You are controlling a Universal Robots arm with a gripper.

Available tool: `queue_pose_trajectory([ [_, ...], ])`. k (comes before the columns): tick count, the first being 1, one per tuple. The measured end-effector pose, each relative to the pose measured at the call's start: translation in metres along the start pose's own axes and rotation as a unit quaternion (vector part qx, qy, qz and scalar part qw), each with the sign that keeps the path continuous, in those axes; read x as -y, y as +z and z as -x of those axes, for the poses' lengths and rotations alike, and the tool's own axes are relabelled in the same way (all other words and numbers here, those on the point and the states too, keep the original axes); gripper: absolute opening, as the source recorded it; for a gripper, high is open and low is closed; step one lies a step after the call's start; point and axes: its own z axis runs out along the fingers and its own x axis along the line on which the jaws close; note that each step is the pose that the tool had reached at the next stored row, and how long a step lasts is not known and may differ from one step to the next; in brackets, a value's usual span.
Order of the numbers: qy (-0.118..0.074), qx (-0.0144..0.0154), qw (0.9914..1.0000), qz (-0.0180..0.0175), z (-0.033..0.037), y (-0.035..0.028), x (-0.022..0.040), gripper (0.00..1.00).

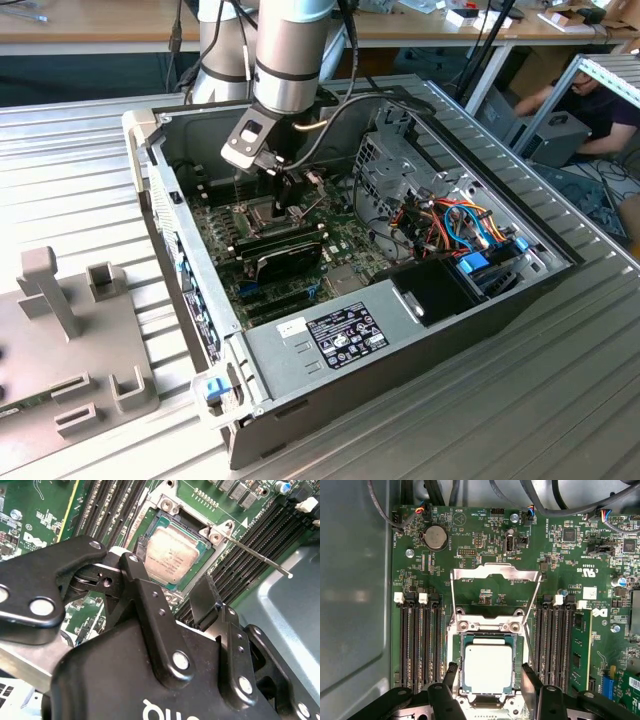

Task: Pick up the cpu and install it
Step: 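Place the cpu into insertion slot, then close the cpu cover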

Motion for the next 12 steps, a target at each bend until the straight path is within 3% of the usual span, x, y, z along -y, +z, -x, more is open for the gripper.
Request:
queue_pose_trajectory([
  [3, 0.000, 0.0001, 1.00000, 0.0000, 0.0000, 0.0000, 0.0000, 0.62],
  [5, 0.000, 0.0002, 1.00000, 0.0001, 0.0003, -0.0102, -0.0001, 0.62],
  [6, 0.000, 0.0001, 1.00000, 0.0002, 0.0004, -0.0124, -0.0001, 0.62],
  [12, 0.000, 0.0002, 1.00000, 0.0001, 0.0004, -0.0130, -0.0001, 0.62],
])
